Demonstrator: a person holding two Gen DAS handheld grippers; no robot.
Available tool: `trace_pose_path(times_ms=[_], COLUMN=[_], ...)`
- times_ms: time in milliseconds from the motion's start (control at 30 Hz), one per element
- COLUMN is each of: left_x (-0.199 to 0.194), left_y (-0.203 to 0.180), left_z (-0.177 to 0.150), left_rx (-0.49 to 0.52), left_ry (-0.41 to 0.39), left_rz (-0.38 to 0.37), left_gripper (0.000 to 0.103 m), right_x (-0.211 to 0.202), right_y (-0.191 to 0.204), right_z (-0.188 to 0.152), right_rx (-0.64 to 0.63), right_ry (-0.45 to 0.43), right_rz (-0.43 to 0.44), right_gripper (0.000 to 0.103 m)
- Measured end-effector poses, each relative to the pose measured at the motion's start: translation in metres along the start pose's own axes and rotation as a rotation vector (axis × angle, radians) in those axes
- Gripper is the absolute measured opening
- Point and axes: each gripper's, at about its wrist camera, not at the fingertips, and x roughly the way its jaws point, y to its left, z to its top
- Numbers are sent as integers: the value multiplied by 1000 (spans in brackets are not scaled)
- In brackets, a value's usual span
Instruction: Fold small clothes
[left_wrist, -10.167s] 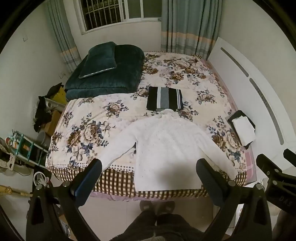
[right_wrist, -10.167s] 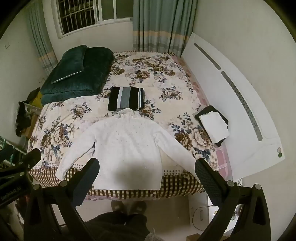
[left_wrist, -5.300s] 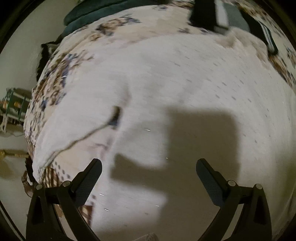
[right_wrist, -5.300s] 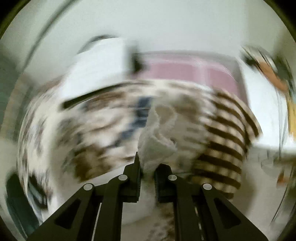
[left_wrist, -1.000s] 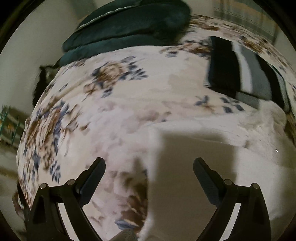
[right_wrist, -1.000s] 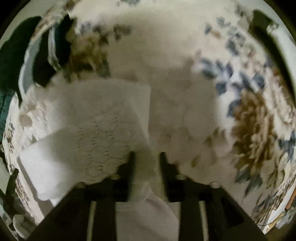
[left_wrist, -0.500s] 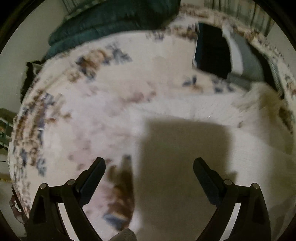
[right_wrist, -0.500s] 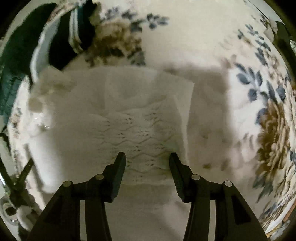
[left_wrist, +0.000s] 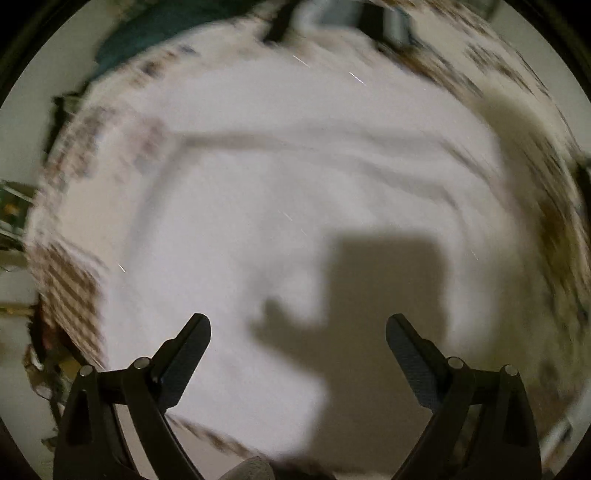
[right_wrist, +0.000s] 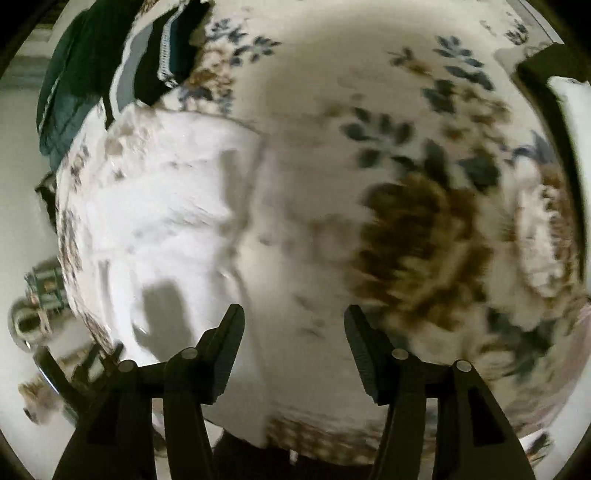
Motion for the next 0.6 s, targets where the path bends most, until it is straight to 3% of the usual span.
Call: trace_pose_path(times_ms=[133, 233, 367, 433, 467, 500, 567, 600], left_x=[19, 39, 66, 69, 68, 67, 64, 61], left_y=[-70, -107, -124, -124, -123, -123, -120, -117], left_z=[-65, -97, -112, -108, -106, -104, -99, -97], left_rx=[100, 184, 214, 203, 203, 211, 222, 213], left_ry=[65, 67, 71, 27, 9, -8, -35, -45], left_rz=[-87, -71, 6, 33, 37, 47, 63, 48], left_gripper=[97, 97, 96, 85, 63, 33, 10, 8], right_x=[10, 31, 67, 86, 100, 108, 126, 133], right_y=[-35, -39, -26, -17, -12, -9, -1, 4], right_z=[15, 46, 100, 123, 138, 146, 162, 168], right_rx=[6, 23, 33, 60, 78, 91, 118, 127], right_ry=[21, 15, 24, 32, 45, 48, 58, 61], right_rz=[39, 145, 300, 342, 374, 389, 426, 438], right_gripper=[59, 59, 59, 59, 59, 59, 59, 59])
